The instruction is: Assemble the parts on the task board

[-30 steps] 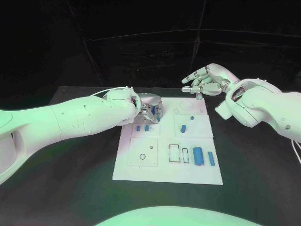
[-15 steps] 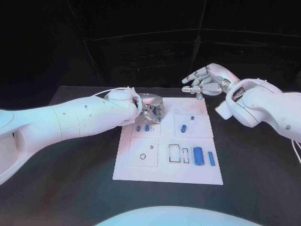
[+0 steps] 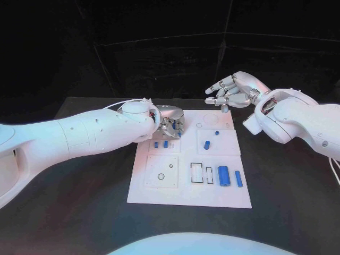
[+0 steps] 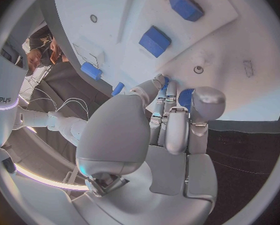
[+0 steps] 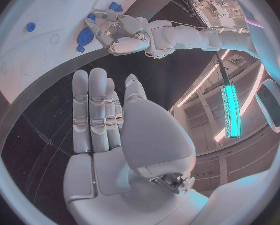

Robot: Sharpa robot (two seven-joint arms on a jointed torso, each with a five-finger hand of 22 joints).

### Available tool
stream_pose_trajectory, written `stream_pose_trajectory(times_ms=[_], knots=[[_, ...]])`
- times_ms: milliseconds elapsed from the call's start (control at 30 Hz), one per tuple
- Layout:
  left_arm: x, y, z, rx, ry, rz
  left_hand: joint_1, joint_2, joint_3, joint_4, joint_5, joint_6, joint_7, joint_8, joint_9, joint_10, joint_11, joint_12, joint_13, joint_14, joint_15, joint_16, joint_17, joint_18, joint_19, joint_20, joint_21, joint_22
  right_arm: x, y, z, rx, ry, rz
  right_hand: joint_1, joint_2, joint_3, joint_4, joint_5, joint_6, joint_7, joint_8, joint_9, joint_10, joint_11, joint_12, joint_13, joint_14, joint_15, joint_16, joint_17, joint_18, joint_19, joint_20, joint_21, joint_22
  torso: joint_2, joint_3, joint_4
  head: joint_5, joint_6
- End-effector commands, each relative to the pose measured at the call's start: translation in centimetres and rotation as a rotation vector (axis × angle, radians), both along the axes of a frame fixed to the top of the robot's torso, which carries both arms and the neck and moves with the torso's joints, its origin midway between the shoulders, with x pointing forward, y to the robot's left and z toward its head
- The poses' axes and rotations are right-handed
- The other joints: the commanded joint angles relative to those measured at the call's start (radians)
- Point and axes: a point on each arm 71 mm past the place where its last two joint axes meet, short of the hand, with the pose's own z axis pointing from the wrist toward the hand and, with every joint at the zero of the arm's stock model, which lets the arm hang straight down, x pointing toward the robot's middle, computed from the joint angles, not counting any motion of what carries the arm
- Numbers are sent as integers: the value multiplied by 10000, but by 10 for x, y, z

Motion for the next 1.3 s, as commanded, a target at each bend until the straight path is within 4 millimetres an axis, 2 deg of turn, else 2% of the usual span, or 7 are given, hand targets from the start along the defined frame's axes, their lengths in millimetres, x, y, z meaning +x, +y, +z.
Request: stream_pose_trajectory(times_ms=[33, 467, 800, 933, 1033, 1067, 1300], knots=[[1, 3, -1, 42, -148, 235, -38, 46, 148, -53, -13, 80, -8, -71, -9, 76, -19, -60, 3, 260, -42, 71, 15, -157, -13, -41, 53, 19, 0, 1, 1, 41, -34, 82, 14, 100, -13, 37, 39, -4, 26, -36, 3, -59, 42, 56, -15, 70, 0, -49, 9, 129, 95, 1, -66, -17, -1, 3, -5, -5, 13], [-4, 11, 10, -769, -573, 144, -258, -77, 424, -218, -37, 112, 29, -179, -21, 127, 14, -230, 2, 261, -18, 100, 13, -168, -16, -24, 109, 107, 1, 0, 1, 38, -45, 64, 14, 100, -13, 37, 39, -4, 26, -36, 3, -59, 42, 56, -15, 70, 0, -49, 9, 129, 95, 1, -66, -17, -12, 2, 17, -11, 69], [-8, 32, 27, -1522, -764, 537, -355, -129, 453, -242, -45, 155, 31, -193, -16, 174, 13, -266, 8, 261, -16, 110, 16, -169, -16, -19, 123, 129, 1, -2, 1, 27, -46, 25, 14, 100, -13, 37, 39, -4, 26, -36, 3, -59, 42, 56, -15, 70, 0, -49, 9, 129, 95, 1, -66, -17, -17, 0, 41, -12, 105], [-8, 41, 33, -1636, -826, 702, -373, -139, 463, -252, -46, 171, 29, -194, -14, 190, 10, -273, 10, 262, -17, 114, 21, -170, -14, -18, 133, 142, 1, -3, 1, 22, -43, 14, 14, 100, -13, 37, 39, -4, 26, -36, 3, -59, 42, 56, -15, 70, 0, -49, 9, 129, 95, 1, -66, -17, -10, -7, 29, 14, 125], [-8, 50, 34, -1573, -677, 893, -419, -173, 466, -267, -51, 197, 23, -199, -10, 221, 4, -288, 14, 261, -20, 116, 14, -168, -16, -18, 131, 145, 1, -3, 1, 16, -38, 7, 14, 100, -13, 37, 39, -4, 26, -36, 3, -59, 42, 56, -15, 70, 0, -49, 9, 129, 95, 1, -66, -17, -12, -8, 17, 26, 125], [-8, 53, 34, -1542, -603, 954, -446, -189, 462, -270, -54, 205, 21, -203, -10, 233, 2, -297, 14, 260, -20, 116, 8, -168, -16, -19, 134, 151, 1, -3, 1, 13, -35, 0, 14, 100, -13, 37, 39, -4, 26, -36, 3, -59, 42, 56, -15, 70, 0, -49, 9, 129, 95, 1, -66, -17, -9, 3, -4, 52, 133], [-7, 62, 30, -1249, -131, 1139, -553, -253, 432, -273, -65, 225, 9, -226, -10, 262, -2, -337, 14, 251, -24, 105, -36, -165, -24, -18, 125, 151, 1, -4, 1, 6, -30, -21, 14, 100, -13, 37, 39, -4, 26, -36, 3, -59, 42, 56, -15, 70, 0, -49, 9, 129, 95, 1, -66, -17, 3, 2, 7, 46, 140]])
